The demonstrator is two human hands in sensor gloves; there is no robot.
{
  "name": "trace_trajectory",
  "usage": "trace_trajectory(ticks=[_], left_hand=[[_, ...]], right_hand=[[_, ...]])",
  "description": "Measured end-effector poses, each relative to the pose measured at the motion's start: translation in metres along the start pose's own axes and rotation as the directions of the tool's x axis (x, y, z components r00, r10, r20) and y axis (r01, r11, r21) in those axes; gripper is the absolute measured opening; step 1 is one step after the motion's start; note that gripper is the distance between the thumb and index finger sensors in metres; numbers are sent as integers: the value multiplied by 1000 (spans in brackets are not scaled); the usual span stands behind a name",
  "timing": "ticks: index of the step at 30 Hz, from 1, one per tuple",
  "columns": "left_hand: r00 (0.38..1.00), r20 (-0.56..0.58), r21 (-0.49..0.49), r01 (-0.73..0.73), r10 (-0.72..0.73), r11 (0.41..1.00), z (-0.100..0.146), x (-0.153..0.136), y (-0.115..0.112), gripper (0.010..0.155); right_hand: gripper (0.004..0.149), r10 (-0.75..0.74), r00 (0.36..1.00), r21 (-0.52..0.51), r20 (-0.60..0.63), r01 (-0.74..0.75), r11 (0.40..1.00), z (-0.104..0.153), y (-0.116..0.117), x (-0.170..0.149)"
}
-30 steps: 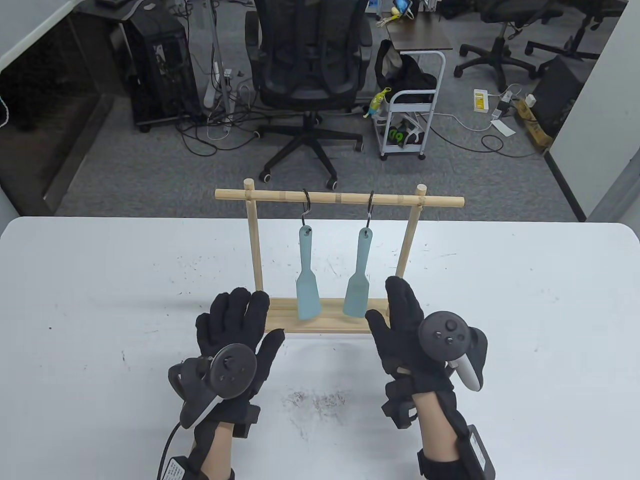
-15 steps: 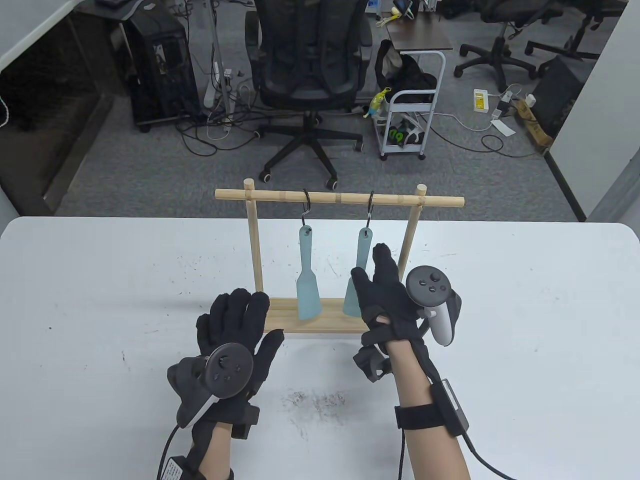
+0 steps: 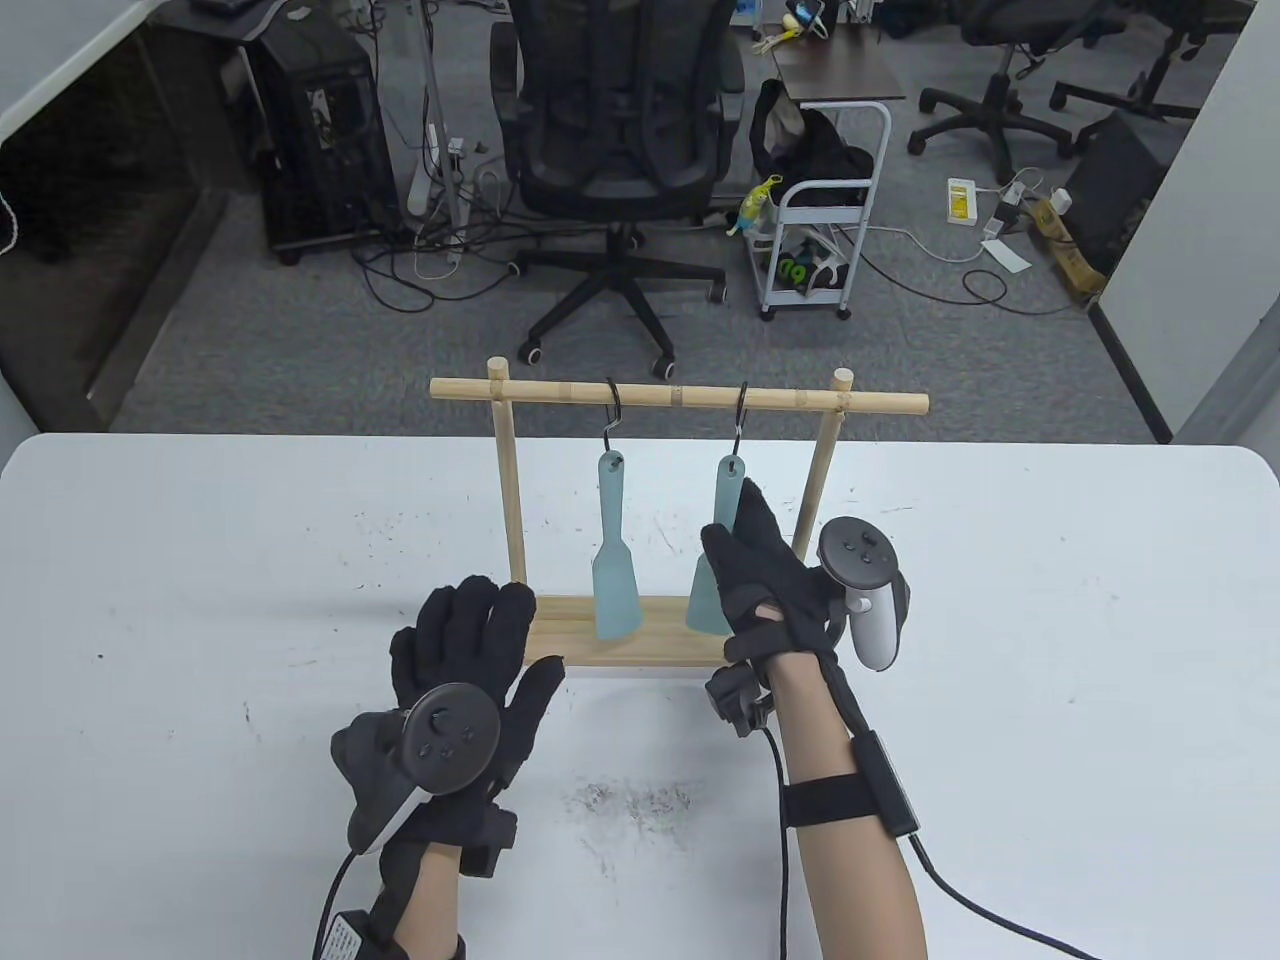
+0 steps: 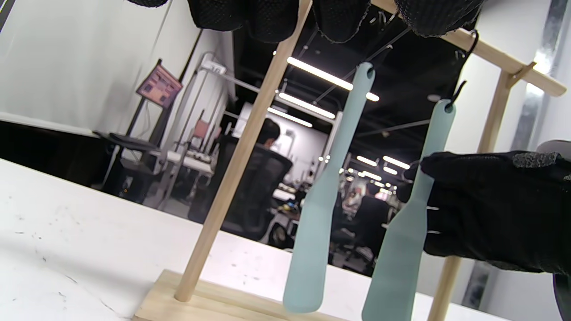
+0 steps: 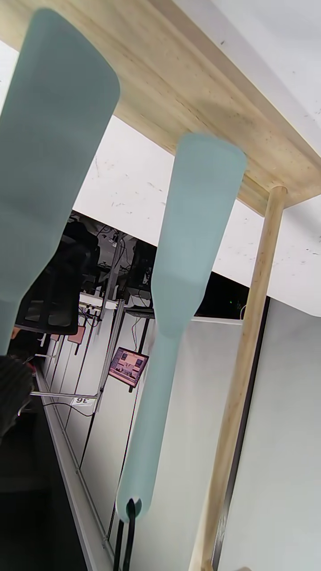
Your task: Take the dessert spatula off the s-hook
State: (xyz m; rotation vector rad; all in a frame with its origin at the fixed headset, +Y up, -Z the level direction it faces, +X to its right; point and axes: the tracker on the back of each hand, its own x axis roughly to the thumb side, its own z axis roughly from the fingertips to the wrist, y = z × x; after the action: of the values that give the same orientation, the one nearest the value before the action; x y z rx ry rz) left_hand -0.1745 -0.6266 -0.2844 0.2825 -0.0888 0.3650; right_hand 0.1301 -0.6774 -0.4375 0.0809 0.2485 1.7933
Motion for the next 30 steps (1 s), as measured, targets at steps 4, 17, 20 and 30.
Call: trace_trajectory(ticks=[4, 17, 20, 30], left_hand=[[1000, -1, -1, 3, -3, 1000, 0, 0, 0, 73], [1000, -5, -5, 5, -5, 1000, -2, 0, 0, 72], [1000, -5, -9, 3, -3, 1000, -2, 0, 0, 72], [1000, -1, -7, -5, 5, 1000, -2, 0, 0, 72]], right_hand=[[67, 13, 1000, 4, 4, -13, 1000, -1, 0, 0], [60, -45, 999, 35, 2, 45, 998, -6, 1, -9], [59, -38, 999, 41, 10, 37, 998, -6, 0, -9], [57, -14, 1000, 102, 25, 12, 995, 4, -1, -5]])
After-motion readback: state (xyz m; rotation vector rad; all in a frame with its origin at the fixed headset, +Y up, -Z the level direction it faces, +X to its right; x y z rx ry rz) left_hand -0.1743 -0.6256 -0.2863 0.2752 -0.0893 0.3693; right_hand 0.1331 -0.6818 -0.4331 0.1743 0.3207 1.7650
